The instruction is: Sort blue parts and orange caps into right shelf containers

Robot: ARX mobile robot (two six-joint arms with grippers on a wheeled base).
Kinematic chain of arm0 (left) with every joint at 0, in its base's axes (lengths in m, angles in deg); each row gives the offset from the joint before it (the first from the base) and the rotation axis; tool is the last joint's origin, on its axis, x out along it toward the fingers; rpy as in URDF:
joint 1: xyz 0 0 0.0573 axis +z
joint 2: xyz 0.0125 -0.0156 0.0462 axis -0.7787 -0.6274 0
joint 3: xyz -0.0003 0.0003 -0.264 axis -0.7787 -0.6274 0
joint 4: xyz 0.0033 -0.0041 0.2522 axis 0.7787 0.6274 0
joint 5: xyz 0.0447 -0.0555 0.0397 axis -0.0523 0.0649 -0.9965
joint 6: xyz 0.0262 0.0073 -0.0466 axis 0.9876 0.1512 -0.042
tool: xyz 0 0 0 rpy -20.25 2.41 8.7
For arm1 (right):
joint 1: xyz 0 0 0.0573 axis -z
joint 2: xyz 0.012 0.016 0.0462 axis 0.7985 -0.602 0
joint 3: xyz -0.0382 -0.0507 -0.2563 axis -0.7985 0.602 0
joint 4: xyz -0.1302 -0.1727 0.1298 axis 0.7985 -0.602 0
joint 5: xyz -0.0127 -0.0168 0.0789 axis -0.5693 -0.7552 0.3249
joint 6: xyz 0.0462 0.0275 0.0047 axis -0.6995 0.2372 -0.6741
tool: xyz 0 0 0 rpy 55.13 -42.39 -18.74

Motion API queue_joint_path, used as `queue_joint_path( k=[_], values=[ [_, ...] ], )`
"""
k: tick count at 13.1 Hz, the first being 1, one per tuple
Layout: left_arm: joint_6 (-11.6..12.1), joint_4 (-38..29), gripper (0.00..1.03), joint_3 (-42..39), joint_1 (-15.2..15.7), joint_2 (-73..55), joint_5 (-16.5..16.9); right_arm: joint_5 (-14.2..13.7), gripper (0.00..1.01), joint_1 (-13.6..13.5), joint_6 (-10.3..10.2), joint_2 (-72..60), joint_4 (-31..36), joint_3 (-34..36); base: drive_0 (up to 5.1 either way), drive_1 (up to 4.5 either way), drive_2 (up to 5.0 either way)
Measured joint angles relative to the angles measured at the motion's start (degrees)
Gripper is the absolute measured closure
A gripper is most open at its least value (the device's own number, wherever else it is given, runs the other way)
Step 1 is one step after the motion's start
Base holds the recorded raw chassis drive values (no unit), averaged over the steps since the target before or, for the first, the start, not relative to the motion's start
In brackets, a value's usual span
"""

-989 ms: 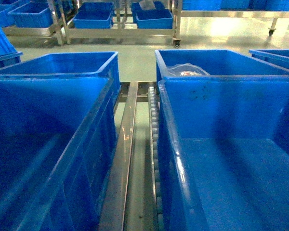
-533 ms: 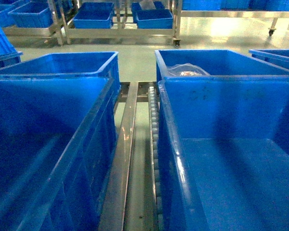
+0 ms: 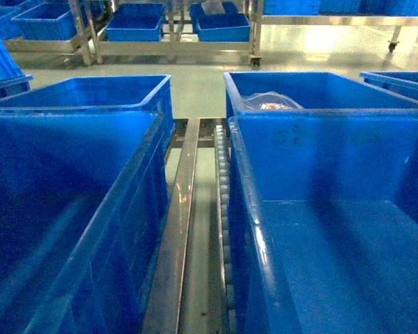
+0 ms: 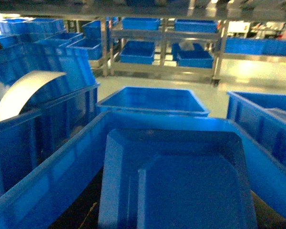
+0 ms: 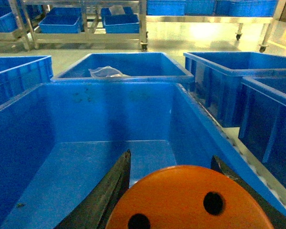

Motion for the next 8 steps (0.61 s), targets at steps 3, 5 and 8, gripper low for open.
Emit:
queue_joint_path(
  k=[3,5,8],
  values=[
    [-1.2,-2.3,0.59,0.0,-0.3,-1.8,-5.4,-3.9,0.58,-6.6,-1.2,-2.3,1.1,-0.6,0.0,0.00,0.0],
    [-1.4,-13.1,0.59,0.6,-0.4,-13.4,-3.7,-4.1,0.58,-9.9,-1.0,-7.8,7.5,-3.9,0.0,0.00,0.0],
    [-4.3,-26.2,0.59,11.6,-0.4,-39.4,3.3,2.0,0.58,-6.7,-0.3,-29.5,26.6,-10.6,0.0,0.00,0.0]
  ],
)
